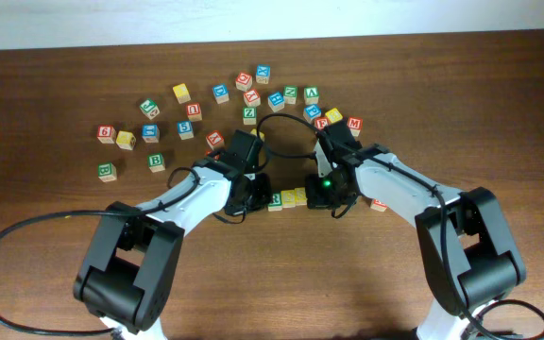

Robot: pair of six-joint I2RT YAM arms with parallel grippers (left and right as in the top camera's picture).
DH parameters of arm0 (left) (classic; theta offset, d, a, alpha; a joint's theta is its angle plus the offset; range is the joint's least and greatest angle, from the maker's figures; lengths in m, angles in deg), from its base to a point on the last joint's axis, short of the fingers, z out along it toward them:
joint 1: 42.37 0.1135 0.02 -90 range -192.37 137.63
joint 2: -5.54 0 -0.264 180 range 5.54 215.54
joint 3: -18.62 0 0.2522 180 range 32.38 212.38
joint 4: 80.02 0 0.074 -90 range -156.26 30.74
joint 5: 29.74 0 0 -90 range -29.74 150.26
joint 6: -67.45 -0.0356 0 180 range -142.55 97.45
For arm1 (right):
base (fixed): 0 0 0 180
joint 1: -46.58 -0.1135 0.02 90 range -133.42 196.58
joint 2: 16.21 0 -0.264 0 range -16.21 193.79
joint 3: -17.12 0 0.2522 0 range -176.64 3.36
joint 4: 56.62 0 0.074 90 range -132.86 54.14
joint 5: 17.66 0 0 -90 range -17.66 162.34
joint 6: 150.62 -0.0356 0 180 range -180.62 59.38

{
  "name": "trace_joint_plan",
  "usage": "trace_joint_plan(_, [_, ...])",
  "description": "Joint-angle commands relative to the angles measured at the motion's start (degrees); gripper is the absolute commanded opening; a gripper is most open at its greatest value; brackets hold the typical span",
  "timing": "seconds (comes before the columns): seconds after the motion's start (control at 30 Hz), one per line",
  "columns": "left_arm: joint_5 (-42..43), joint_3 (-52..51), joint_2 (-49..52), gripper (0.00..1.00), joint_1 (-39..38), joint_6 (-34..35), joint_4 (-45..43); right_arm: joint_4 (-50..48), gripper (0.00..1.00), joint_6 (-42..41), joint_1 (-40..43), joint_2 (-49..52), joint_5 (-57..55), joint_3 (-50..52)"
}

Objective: Spell out RSS

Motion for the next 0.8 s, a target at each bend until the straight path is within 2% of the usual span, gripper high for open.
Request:
trace_joint_plan(0.0, [0.4, -0.5, 0.9, 0.0, -0.9, 0.3, -1.1, 1.1, 0.04, -1.8, -0.7, 1.3, -1.1, 0.9])
trace_joint_plan(0.17, [-1.6, -0.5, 0.9, 0.0, -0.5, -0.8, -0.6, 1.5, 0.04, -1.7, -0.7, 1.3, -1.2, 0.9])
trace_joint_plan(0.3, [-4.6, -0.5, 0.9, 0.0, 3.7, -0.8, 2.2, 2.8, 0.04, -2.8, -0.6, 1.3, -7.2, 0.9])
trace_joint_plan(0.37, [-4.6, -0.5, 0.9, 0.0, 7.0, -2.9, 3.8, 7.9, 0.04, -0.6, 0.9, 1.3, -8.0, -3.0])
trace_joint_plan(0.47, [-4.6, -0.5, 0.9, 0.0, 7.4, -4.5, 4.4, 12.7, 0.04, -0.7, 3.1, 1.3, -9.9, -11.6])
trace_joint_plan(0.57, [-4.6, -0.5, 0.9, 0.01, 7.4, -4.5, 4.5, 6.8, 0.04, -1.3, 2.1, 1.4, -2.7, -14.0])
trace_joint_plan(0.63, [-4.6, -0.5, 0.9, 0.01, 7.4, -4.5, 4.9, 4.3, 0.04, -3.9, 0.4, 1.5, -2.7, -13.9])
trace_joint_plan(0.77, [-4.6, -0.5, 0.9, 0.01, 7.4, -4.5, 5.1, 4.0, 0.04, -3.9, -3.1, 4.1, -4.1, -13.5])
